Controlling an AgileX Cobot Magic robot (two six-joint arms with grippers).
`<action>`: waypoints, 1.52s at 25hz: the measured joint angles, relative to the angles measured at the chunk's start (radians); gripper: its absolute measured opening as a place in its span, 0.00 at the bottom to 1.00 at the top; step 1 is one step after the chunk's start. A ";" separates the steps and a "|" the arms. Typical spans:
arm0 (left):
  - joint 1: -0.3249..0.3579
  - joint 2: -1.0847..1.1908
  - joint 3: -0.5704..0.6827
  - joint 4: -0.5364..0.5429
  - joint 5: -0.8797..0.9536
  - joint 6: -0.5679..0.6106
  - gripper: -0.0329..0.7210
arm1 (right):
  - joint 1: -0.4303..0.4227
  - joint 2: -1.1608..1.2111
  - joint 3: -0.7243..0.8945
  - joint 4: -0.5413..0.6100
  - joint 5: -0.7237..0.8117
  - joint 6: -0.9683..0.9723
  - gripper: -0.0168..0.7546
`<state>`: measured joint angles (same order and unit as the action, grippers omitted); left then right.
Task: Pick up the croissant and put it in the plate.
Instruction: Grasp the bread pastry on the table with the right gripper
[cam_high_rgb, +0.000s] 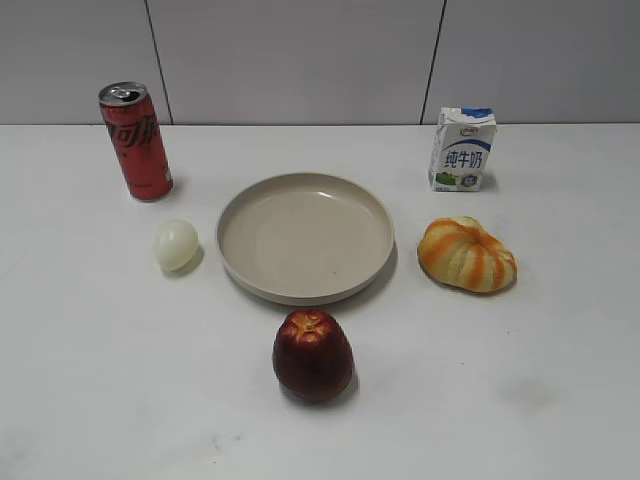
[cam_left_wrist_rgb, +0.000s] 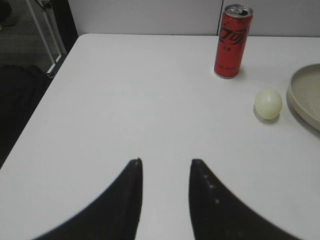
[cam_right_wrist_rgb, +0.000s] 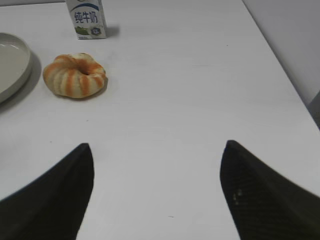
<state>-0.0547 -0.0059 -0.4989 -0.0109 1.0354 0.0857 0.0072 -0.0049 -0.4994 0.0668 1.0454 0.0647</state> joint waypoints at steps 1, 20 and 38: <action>0.000 0.000 0.000 0.000 0.000 0.000 0.36 | 0.000 0.000 0.000 0.013 -0.003 0.000 0.79; 0.000 0.000 0.000 0.000 0.000 0.000 0.35 | 0.000 0.631 -0.021 0.106 -0.694 -0.112 0.80; 0.000 0.000 0.000 0.000 0.000 0.000 0.35 | 0.289 1.746 -0.617 0.229 -0.466 -0.299 0.79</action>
<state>-0.0547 -0.0059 -0.4989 -0.0109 1.0354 0.0857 0.2958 1.7415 -1.1165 0.2956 0.5793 -0.2343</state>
